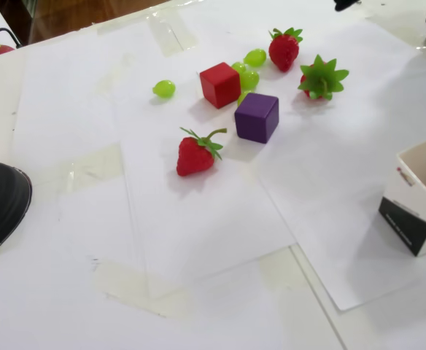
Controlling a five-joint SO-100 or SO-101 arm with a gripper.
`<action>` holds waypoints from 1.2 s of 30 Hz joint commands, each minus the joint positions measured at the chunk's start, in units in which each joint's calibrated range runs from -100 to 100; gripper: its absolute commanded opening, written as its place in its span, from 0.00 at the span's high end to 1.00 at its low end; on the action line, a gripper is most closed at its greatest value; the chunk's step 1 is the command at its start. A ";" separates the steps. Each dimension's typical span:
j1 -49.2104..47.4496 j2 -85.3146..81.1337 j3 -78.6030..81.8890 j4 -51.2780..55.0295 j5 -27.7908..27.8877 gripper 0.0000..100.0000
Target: Put the purple cube on top of the red cube
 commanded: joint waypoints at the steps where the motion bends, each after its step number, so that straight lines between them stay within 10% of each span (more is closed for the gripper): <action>1: -0.52 6.84 -10.20 -1.96 1.17 1.00; 36: -5.37 92.31 -70.84 13.89 13.38 0.86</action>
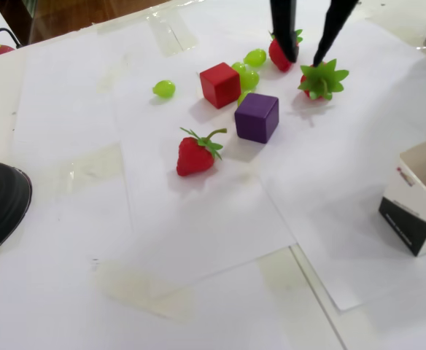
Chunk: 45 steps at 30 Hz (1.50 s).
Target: Put the purple cube on top of the red cube
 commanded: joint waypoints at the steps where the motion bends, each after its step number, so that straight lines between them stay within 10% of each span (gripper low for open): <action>1: 1.96 2.06 -6.22 -0.34 0.93 0.84; 16: 0.20 11.00 -6.77 -6.39 -1.22 0.68; 45: 1.45 21.23 -7.95 -10.96 0.29 0.68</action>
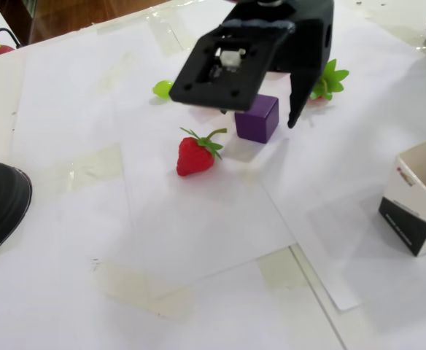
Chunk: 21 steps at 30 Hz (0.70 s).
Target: Put the purple cube on top of the red cube
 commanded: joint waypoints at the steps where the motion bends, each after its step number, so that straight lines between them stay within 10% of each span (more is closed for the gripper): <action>1: 0.63 0.14 -4.42 -2.12 0.34 0.68; 21: 2.91 -0.12 -5.78 -2.21 1.81 0.97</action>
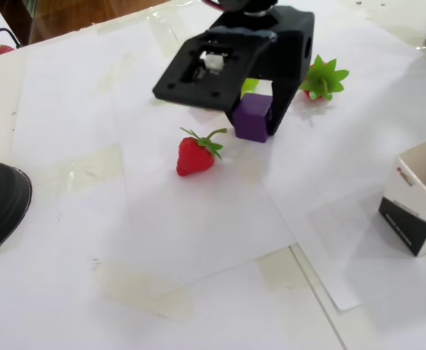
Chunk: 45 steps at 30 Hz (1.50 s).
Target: Put the purple cube on top of the red cube
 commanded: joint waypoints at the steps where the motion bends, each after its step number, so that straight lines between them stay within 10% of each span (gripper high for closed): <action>1: 0.59 -1.66 -5.69 1.60 0.88 0.97; 45: 12.20 2.29 -24.06 12.63 5.08 0.90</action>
